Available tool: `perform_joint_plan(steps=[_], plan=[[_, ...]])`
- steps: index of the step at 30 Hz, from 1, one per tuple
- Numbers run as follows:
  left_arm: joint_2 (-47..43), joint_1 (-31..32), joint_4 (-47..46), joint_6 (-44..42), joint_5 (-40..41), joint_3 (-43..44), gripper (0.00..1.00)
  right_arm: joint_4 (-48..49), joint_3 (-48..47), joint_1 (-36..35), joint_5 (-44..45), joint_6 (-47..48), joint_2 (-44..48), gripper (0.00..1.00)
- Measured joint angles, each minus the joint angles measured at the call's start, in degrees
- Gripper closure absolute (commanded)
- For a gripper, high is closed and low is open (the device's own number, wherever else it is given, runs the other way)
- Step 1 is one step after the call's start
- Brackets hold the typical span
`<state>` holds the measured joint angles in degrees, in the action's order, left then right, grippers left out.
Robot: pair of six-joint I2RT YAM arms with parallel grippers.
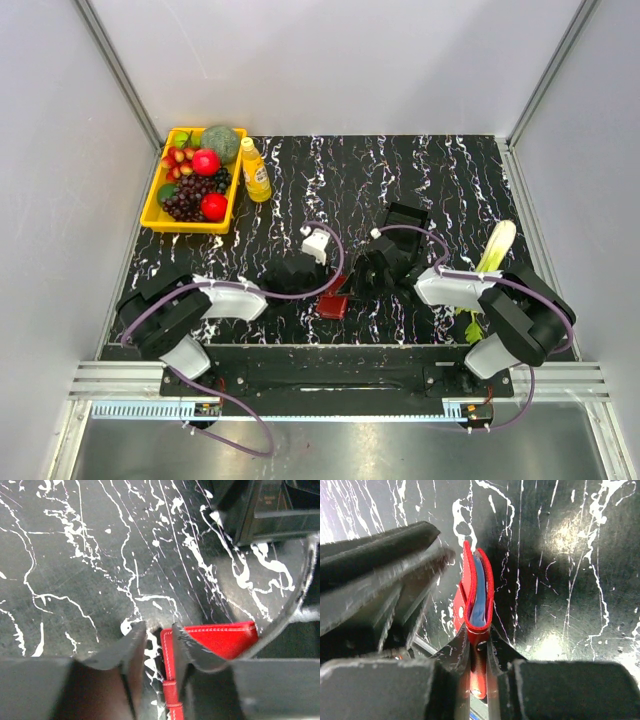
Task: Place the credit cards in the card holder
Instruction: Open the card holder at the center of the board.
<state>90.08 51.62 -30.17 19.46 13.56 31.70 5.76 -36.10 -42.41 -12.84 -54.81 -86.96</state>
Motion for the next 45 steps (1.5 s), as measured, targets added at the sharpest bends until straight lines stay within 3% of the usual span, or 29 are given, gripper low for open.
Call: perform_joint_plan(steps=[2, 5, 7, 14, 24, 29, 35, 38, 40, 45], plan=[[-0.9, 0.02, 0.13, -0.68, -0.74, -0.7, 0.4, -0.46, 0.0, -0.04, -0.13, -0.04, 0.0, 1.0], [-5.6, 0.09, 1.81, -2.12, -1.81, -3.13, 0.31, -1.29, -0.02, -0.04, -0.09, -0.07, -0.13, 1.0], [-9.25, 0.22, 4.37, -2.23, -2.45, -3.69, 0.31, -1.79, -0.31, -0.04, 0.11, -0.07, -0.33, 1.0], [-13.03, 0.66, 12.59, 1.64, -6.4, -3.15, 0.47, -2.19, -1.07, -0.04, 0.15, -0.22, -1.14, 1.0], [-6.12, 3.61, 17.07, 2.43, -8.61, 0.61, 0.51, -2.62, -0.9, -0.02, 1.33, -1.22, -1.09, 1.0], [-4.04, 4.72, 19.19, 1.53, -6.6, 3.17, 0.64, -2.64, -0.83, 0.04, 2.21, -1.36, -1.07, 1.0], [0.17, 9.29, 22.64, -0.24, 1.77, 8.09, 0.67, -3.06, -0.59, 0.48, 3.96, -1.33, -1.07, 1.0], [1.22, 10.4, 23.23, -0.59, 4.46, 9.11, 0.78, -3.15, -0.59, 0.61, 4.33, -1.2, -1.07, 1.0], [1.79, 10.86, 23.47, -0.74, 5.53, 9.68, 1.0, -3.1, -0.59, 0.72, 4.48, -1.16, -1.07, 1.0], [3.23, 11.21, 24.06, -1.49, 8.98, 11.1, 1.0, -2.54, -0.59, 0.92, 4.76, -1.16, -0.87, 1.0]])
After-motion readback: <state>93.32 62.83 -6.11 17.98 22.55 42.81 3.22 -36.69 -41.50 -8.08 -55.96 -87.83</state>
